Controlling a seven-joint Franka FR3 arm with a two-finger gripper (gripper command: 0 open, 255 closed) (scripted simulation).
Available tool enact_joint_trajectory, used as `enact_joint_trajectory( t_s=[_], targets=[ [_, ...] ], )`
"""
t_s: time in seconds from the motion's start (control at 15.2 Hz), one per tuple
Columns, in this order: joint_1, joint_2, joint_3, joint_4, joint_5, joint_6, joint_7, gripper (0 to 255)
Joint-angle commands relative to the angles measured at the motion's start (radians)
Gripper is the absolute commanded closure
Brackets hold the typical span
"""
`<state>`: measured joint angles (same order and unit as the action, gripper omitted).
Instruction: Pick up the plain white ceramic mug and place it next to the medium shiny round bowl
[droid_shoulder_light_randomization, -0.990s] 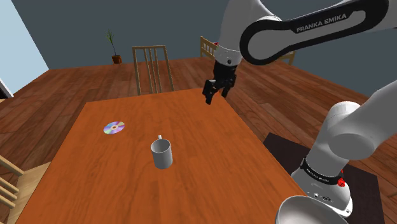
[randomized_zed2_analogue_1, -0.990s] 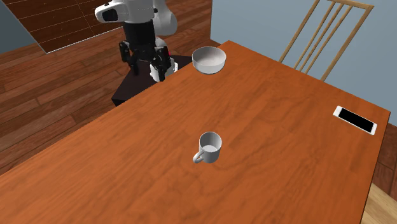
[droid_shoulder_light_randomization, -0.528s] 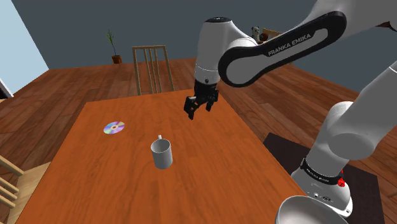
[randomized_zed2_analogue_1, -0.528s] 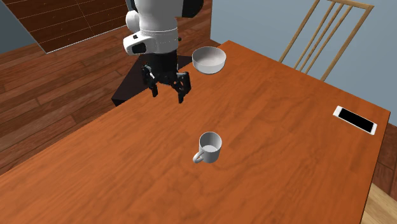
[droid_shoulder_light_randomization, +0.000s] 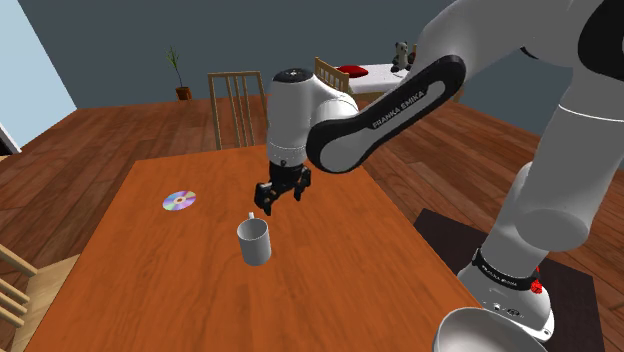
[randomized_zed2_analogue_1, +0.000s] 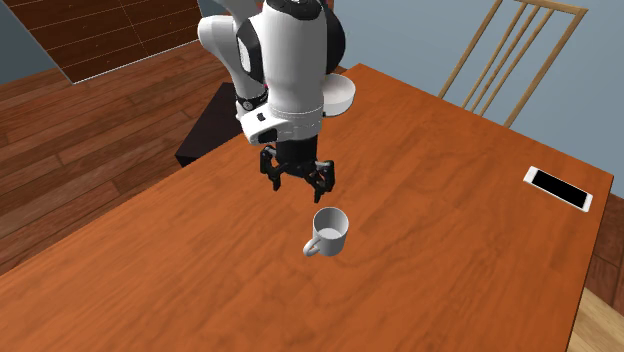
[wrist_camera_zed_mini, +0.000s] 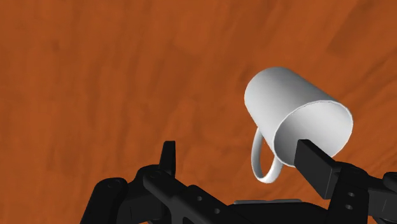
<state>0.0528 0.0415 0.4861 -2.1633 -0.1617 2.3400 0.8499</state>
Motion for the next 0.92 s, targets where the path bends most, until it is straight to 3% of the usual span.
enact_joint_trajectory(
  t_s=[0.0,0.2,0.86],
  targets=[
    [0.019,0.08,0.01,0.055,-0.062,0.006,0.07,0],
    [0.059,0.194,0.002,0.14,-0.141,0.008,0.15,0],
    [0.077,0.271,-0.027,0.134,-0.204,0.079,0.19,0]
  ],
)
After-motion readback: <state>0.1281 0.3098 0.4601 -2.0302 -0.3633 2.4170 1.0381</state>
